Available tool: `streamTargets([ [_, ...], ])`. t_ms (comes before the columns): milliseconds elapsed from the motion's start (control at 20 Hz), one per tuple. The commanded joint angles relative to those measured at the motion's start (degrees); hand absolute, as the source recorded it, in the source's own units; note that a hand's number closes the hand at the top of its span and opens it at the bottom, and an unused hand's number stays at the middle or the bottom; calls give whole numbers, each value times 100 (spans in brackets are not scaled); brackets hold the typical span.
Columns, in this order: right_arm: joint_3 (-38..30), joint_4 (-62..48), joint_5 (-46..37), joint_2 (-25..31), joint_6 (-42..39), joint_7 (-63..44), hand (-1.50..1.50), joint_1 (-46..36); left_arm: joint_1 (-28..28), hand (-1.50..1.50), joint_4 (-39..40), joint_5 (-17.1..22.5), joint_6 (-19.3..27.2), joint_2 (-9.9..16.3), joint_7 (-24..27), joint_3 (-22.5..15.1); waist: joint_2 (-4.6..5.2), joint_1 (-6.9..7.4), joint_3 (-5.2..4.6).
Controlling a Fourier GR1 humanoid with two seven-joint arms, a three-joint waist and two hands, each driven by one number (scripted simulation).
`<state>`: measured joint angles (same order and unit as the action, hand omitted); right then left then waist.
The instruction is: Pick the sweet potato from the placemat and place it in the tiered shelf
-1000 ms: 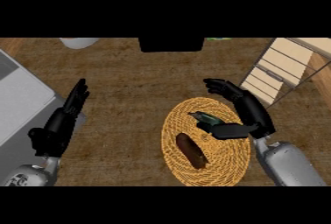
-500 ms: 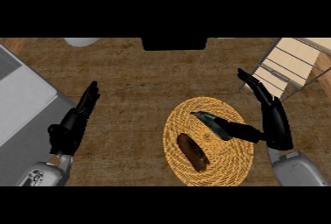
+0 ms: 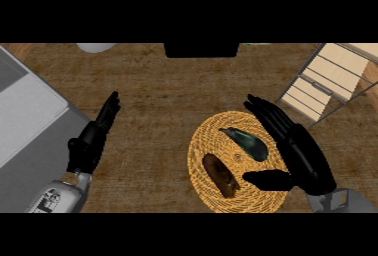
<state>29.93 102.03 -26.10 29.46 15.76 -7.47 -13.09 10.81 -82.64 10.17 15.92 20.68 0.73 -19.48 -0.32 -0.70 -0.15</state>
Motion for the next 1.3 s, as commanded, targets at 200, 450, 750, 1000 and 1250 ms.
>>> streamTargets([
  [200, 1212, 1077, -1621, -227, -1526, -2807, -150, -536, 128, 0, 303, -238, 95, -250, 120, -28, 0, 9, -11],
  [450, 1562, 1310, -1748, -241, -3295, -4151, -150, -1166, 308, 0, 119, -159, 26, -201, -247, 34, -13, 49, -14],
  [750, 2356, 1309, -2372, -1349, -4531, -5585, -150, -1409, -186, 0, 152, -218, -175, -227, 299, 37, 10, 98, 4],
  [1000, 2601, 935, -2920, -2057, -4562, -5732, -150, -1190, 244, 0, 473, -323, -176, -473, 26, 128, 28, 40, 9],
  [1250, 2837, 1142, -3410, -2283, -4753, -5698, -150, -775, 8, 0, 341, -234, -487, -245, 193, 459, 20, 63, 11],
])
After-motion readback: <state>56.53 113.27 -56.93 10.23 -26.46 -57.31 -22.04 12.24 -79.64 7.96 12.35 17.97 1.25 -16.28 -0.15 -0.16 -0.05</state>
